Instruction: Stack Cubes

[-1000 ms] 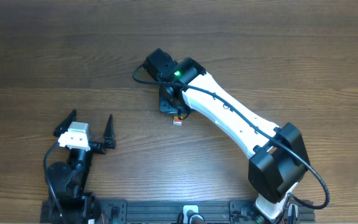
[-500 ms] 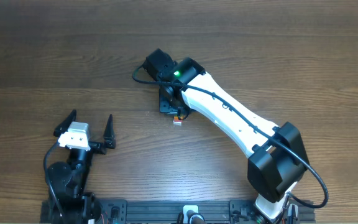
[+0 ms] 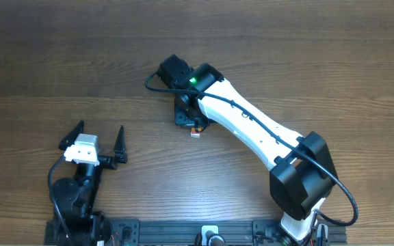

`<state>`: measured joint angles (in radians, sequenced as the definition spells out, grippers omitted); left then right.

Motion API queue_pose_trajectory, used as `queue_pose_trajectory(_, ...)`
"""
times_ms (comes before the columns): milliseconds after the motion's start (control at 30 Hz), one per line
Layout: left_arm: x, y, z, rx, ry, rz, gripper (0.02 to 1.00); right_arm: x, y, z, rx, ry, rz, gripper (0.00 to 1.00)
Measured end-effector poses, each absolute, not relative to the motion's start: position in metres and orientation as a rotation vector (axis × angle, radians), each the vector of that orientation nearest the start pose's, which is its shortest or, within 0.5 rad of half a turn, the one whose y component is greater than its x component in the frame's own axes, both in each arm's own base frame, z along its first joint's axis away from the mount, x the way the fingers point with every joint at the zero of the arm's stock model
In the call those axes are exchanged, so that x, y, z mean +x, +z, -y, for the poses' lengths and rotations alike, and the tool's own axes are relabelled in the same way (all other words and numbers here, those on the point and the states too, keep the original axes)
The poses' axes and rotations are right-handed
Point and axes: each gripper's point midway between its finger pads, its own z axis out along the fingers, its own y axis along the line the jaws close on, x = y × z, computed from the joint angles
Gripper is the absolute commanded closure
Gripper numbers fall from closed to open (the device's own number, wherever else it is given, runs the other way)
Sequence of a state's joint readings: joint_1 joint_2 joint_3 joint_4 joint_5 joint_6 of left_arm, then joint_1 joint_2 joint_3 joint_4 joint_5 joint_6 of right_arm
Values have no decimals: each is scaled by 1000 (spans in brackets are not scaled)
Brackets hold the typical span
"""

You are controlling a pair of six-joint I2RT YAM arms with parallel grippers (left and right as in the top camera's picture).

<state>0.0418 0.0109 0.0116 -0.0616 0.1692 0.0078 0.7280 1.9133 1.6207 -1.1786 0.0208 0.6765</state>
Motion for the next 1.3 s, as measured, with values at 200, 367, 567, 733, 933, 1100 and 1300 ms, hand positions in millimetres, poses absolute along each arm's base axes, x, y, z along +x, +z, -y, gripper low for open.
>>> queue_pose_trajectory(200, 245, 162, 19, 102, -100, -1628, 20, 290, 104, -254, -77, 74, -3051, 774)
queue_pose_trajectory(367, 245, 162, 19, 102, -100, -1628, 18, 289, 101, -254, -85, 69, -3058, 310)
queue_pose_trajectory(567, 245, 162, 19, 102, -100, -1628, 18, 289, 98, -254, -88, 61, -3065, 9)
queue_pose_trajectory(733, 245, 162, 19, 102, -100, -1628, 20, 289, 98, -254, -83, 63, -3065, 9)
queue_pose_trajectory(933, 245, 162, 19, 102, -100, -1628, 18, 297, 100, -260, -111, 98, -3033, 7)
queue_pose_trajectory(1100, 245, 162, 19, 102, -100, -1628, 20, 315, 125, -272, -192, 163, -2942, 9)
queue_pose_trajectory(1300, 245, 162, 19, 102, -100, -1628, 20, 361, 169, -247, -191, 194, -2742, 9)
